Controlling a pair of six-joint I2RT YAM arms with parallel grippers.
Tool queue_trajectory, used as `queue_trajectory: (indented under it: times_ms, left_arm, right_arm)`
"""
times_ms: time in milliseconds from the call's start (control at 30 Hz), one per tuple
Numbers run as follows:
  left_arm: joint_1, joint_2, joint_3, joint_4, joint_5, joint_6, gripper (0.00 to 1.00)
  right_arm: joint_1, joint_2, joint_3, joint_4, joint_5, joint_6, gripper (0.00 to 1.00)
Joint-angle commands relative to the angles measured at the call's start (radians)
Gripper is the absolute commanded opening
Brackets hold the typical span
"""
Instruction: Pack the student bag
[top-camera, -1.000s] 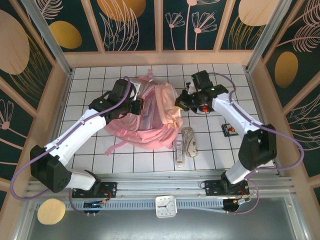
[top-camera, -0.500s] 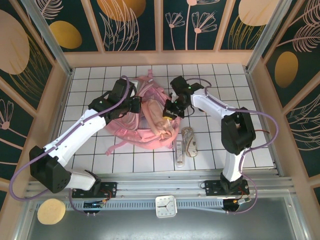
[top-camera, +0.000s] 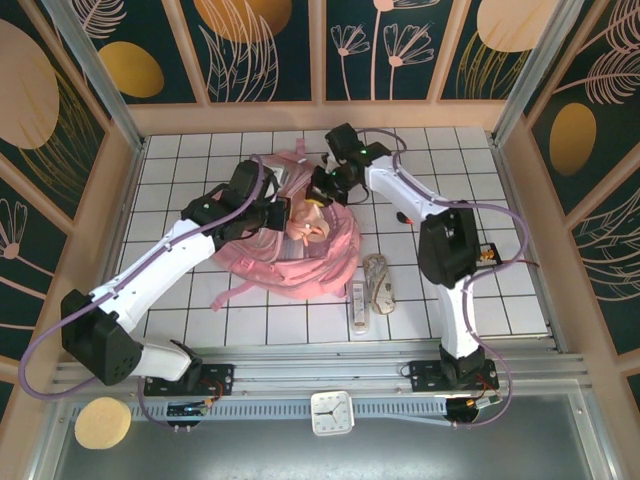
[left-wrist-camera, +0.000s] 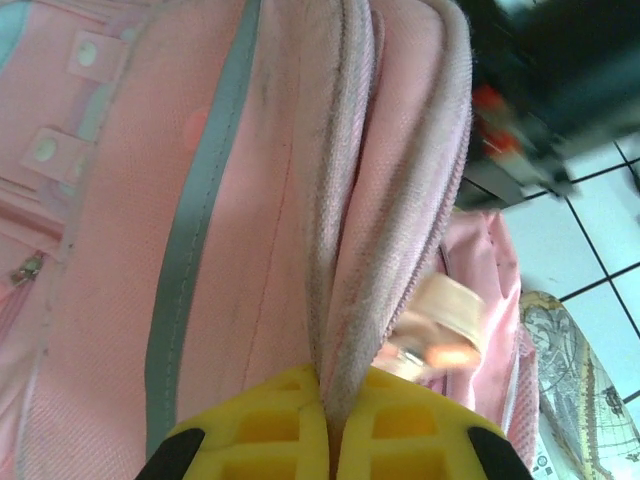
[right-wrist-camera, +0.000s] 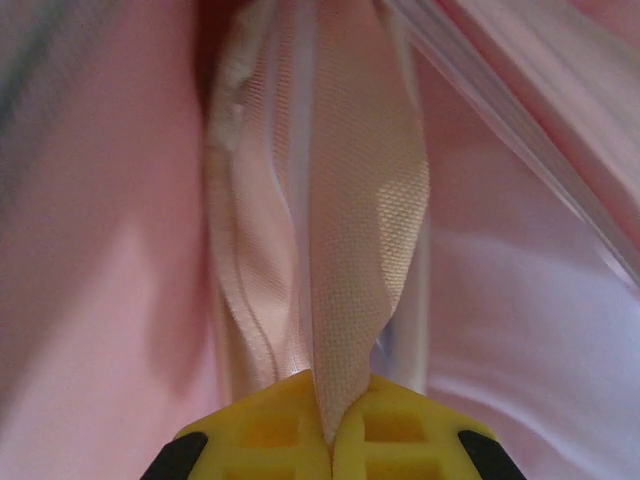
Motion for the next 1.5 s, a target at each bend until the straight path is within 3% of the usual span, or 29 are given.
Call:
queue_trajectory:
  times_ms: [0,200,267,333,400,500,567,833,900,967,1033,1167,1300,1467]
  left_arm:
    - [-0.021,-0.003,0.037,0.134,0.065,-0.012,0.00]
    - [-0.022,0.038,0.044,0.217,0.101,-0.082,0.00]
    - [-0.022,0.053,0.040,0.245,0.114,-0.102,0.00]
    - [-0.023,0.068,0.039,0.256,0.119,-0.110,0.00]
    - [-0.023,0.074,0.041,0.248,0.098,-0.103,0.00]
    - [-0.021,0.084,0.054,0.213,0.074,-0.075,0.01]
    - [-0.020,0.084,0.056,0.186,0.062,-0.060,0.21]
    - [-0.022,-0.024,-0.025,0.163,-0.025,-0.067,0.73]
    - [-0.020,-0.065,-0.041,0.129,-0.071,-0.082,0.82]
    - [-0.020,-0.117,-0.064,0.092,-0.116,-0.108,0.97]
    - [-0.016,-0.168,-0.084,0.032,-0.132,-0.196,0.99]
    - [-0.007,-0.201,-0.159,-0.040,0.011,-0.387,0.99]
    - [-0.004,-0.301,-0.368,0.039,0.108,-0.573,0.99]
    - [0.080,-0.363,-0.452,-0.023,0.129,-0.650,0.98]
  right_arm:
    - [0.010,0.057,0.046,0.105,0.007,0.108,0.00]
    - [0.035,-0.028,-0.236,0.487,-0.087,0.285,0.04]
    - [0.037,-0.058,-0.303,0.537,-0.111,0.292,0.17]
    - [0.034,-0.096,-0.336,0.512,-0.115,0.258,0.41]
    - [0.027,-0.151,-0.358,0.453,-0.079,0.206,0.56]
    - [0.014,-0.243,-0.381,0.383,-0.041,0.148,0.69]
    - [0.006,-0.301,-0.385,0.312,-0.003,0.112,0.74]
    - [-0.041,-0.581,-0.562,0.063,0.206,0.100,0.76]
    - [-0.032,-0.631,-0.581,0.019,0.244,0.071,0.76]
    - [0.000,-0.667,-0.594,0.008,0.252,0.051,0.76]
    - [0.058,-0.693,-0.607,0.013,0.271,0.055,0.76]
    - [0.156,-0.721,-0.652,0.098,0.286,0.102,0.78]
    - [0.229,-0.703,-0.649,0.161,0.306,0.146,0.78]
    - [0.317,-0.623,-0.565,0.117,0.372,0.121,0.78]
